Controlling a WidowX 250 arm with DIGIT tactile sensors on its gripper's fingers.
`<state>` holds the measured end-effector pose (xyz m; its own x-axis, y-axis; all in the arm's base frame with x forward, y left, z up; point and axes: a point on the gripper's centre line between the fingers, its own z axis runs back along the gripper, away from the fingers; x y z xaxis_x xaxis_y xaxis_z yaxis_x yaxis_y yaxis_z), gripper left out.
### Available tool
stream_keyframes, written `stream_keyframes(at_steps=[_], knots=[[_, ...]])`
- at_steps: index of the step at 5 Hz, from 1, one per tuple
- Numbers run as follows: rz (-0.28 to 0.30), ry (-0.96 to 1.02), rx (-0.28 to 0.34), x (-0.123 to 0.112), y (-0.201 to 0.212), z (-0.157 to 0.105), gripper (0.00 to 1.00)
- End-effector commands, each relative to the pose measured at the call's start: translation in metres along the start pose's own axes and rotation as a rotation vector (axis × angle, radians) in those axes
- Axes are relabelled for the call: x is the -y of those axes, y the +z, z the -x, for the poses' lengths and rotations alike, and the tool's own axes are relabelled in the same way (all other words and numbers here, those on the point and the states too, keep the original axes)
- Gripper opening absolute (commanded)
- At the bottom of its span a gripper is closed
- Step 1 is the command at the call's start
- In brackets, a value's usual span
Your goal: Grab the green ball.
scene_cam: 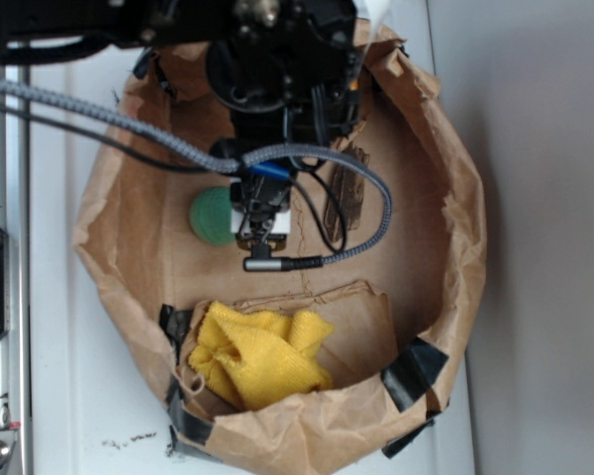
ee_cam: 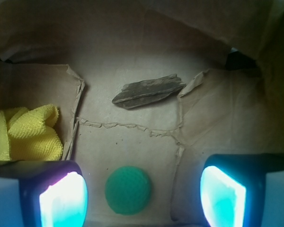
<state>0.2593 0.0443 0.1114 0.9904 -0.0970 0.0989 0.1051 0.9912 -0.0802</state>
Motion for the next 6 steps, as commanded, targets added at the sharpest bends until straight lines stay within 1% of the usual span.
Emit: stream_keyframes(at_steps=[1,2,3,4,5,6], knots=[[-0.047,-0.024,-0.041,0.002,-0.036,-0.007,1.00],[-0.050,-0.036,-0.050,0.001,-0.048,-0.003,1.00],[-0.043,-0.054,-0.081,0.002,-0.055,0.008,1.00],[-0.006,-0.057,-0.074,0.007,-0.043,0.015,1.00],[0.025,-0.064,-0.029,0.006,-0.028,0.014,1.00],[0.051,-0.066,-0.024,0.010,-0.020,0.020,1.00]])
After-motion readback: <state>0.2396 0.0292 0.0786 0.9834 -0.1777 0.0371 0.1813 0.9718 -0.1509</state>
